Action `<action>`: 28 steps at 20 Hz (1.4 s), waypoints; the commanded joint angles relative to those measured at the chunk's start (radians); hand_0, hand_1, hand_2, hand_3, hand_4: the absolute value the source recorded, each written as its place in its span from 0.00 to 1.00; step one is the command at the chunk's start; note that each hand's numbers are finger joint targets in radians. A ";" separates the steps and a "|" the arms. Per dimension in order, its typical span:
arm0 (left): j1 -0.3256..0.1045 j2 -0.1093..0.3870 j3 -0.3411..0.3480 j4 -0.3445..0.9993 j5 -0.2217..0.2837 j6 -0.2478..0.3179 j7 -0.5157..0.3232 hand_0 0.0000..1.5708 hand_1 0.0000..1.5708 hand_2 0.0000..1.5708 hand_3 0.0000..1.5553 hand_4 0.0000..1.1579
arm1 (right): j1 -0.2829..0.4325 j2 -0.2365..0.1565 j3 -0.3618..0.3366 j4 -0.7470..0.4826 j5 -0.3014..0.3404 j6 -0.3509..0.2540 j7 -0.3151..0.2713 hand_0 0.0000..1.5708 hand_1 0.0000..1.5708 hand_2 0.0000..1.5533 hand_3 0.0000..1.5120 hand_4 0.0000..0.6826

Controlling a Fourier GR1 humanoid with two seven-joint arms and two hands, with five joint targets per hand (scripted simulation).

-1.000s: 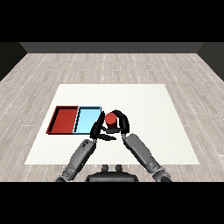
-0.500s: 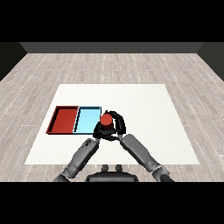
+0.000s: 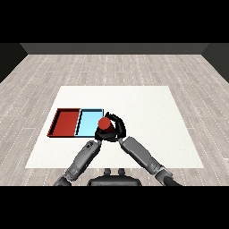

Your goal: Pick the red can and put it in the red box

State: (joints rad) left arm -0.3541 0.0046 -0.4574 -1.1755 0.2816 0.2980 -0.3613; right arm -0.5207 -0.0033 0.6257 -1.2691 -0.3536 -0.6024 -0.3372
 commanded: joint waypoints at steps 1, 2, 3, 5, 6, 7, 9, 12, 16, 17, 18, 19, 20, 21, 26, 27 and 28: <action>0.013 -0.004 -0.018 0.002 0.004 0.191 0.030 0.39 0.39 0.40 0.00 0.52 | -0.004 0.003 0.051 0.019 0.000 -0.013 -0.015 0.94 0.94 0.93 0.90 0.92; 0.017 -0.004 -0.001 -0.034 0.015 0.178 0.047 0.47 0.47 0.56 0.45 0.71 | -0.021 0.003 0.093 -0.006 -0.027 -0.064 0.006 0.94 0.94 0.93 0.90 0.92; -0.014 -0.004 0.027 -0.002 0.048 0.159 0.058 0.85 0.85 0.90 0.87 0.82 | -0.057 0.003 0.043 0.038 -0.050 -0.050 -0.001 0.90 0.90 0.93 0.90 0.92; -0.026 -0.004 -0.055 -0.005 0.058 0.269 0.100 1.00 1.00 0.98 0.92 0.80 | -0.057 0.003 0.049 0.029 -0.073 -0.059 -0.011 0.94 0.94 0.93 0.91 0.92; -0.046 -0.004 -0.043 0.010 0.029 0.282 0.131 1.00 1.00 0.95 0.89 0.79 | -0.082 0.003 0.047 0.080 -0.096 -0.038 -0.026 0.97 0.97 0.94 0.91 0.92; -0.103 -0.004 -0.040 0.097 0.063 0.272 0.082 0.97 0.97 0.94 0.88 0.75 | -0.026 0.003 0.039 0.020 -0.053 -0.009 -0.013 0.97 0.97 0.94 0.92 0.91; -0.105 -0.004 -0.091 0.035 0.042 0.356 0.103 0.97 0.97 0.95 0.90 0.74 | -0.045 -0.020 0.013 -0.022 -0.024 -0.010 0.035 0.99 0.99 0.94 0.91 0.89; -0.050 -0.004 -0.062 0.041 0.045 0.329 0.031 1.00 1.00 0.96 0.91 0.87 | -0.053 0.002 0.028 0.039 -0.056 -0.011 -0.013 0.93 0.93 0.93 0.91 0.89; -0.014 -0.004 -0.062 -0.035 0.012 0.384 0.057 1.00 1.00 0.97 0.91 0.81 | -0.037 0.003 0.040 0.060 -0.092 0.001 -0.061 0.91 0.91 0.93 0.91 0.91; -0.074 -0.004 -0.083 -0.044 0.015 0.415 0.098 1.00 1.00 0.97 0.91 0.78 | -0.019 0.003 0.017 0.013 -0.048 0.004 -0.001 0.92 0.92 0.93 0.91 0.91; 0.014 0.016 -0.004 0.009 0.005 0.311 -0.018 1.00 1.00 0.97 0.92 0.83 | -0.067 0.003 0.063 0.024 -0.139 -0.043 -0.045 0.93 0.93 0.93 0.91 0.87; -0.030 0.032 -0.044 -0.118 -0.024 0.374 0.157 1.00 1.00 0.97 0.92 0.90 | 0.035 0.003 0.068 -0.036 -0.102 -0.027 -0.069 0.90 0.90 0.91 0.90 0.69; 0.007 0.006 -0.054 -0.086 -0.039 0.362 0.107 1.00 1.00 0.97 0.92 0.93 | -0.005 0.003 0.040 -0.048 -0.132 -0.023 -0.044 0.84 0.84 0.85 0.83 0.18; 0.007 0.010 -0.032 -0.105 -0.061 0.372 0.103 1.00 1.00 0.97 0.93 0.97 | -0.039 0.003 0.009 -0.011 -0.080 -0.008 0.009 0.75 0.75 0.76 0.72 0.00; -0.030 -0.004 -0.021 -0.018 -0.026 0.359 0.050 1.00 1.00 0.97 0.94 0.97 | 0.008 0.003 0.010 -0.028 0.050 0.015 0.057 0.00 0.00 0.00 0.00 0.00; -0.044 -0.004 0.010 0.000 -0.016 0.344 0.038 1.00 1.00 0.97 0.94 0.97 | 0.010 0.003 0.008 -0.031 0.053 0.018 0.059 0.00 0.00 0.00 0.00 0.00; -0.011 -0.004 -0.028 -0.060 -0.062 0.357 0.087 1.00 1.00 0.97 0.94 0.97 | -0.094 0.003 0.077 -0.011 -0.028 -0.071 0.092 0.00 0.00 0.00 0.00 0.00</action>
State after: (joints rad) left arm -0.3692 0.0063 -0.4926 -1.1989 0.2446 0.6481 -0.3019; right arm -0.5468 -0.0029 0.6545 -1.2852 -0.3503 -0.6133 -0.2936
